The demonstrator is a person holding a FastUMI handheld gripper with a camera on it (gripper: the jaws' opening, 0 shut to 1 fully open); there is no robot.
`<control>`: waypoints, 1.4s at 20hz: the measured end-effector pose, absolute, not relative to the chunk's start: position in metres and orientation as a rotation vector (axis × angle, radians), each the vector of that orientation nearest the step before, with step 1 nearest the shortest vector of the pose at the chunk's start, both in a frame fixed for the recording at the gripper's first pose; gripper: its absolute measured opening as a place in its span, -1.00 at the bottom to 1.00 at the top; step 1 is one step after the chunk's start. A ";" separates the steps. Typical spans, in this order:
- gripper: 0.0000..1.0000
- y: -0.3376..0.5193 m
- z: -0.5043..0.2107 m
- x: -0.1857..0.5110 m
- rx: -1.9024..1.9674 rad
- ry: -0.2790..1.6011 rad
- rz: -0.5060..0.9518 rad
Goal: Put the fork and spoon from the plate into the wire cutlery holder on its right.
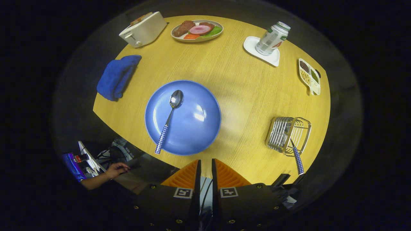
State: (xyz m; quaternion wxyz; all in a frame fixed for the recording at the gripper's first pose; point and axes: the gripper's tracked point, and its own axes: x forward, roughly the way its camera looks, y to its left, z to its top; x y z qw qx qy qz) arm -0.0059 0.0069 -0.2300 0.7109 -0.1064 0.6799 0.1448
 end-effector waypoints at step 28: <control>-0.66 0.120 -0.323 -0.027 -0.140 1.578 0.359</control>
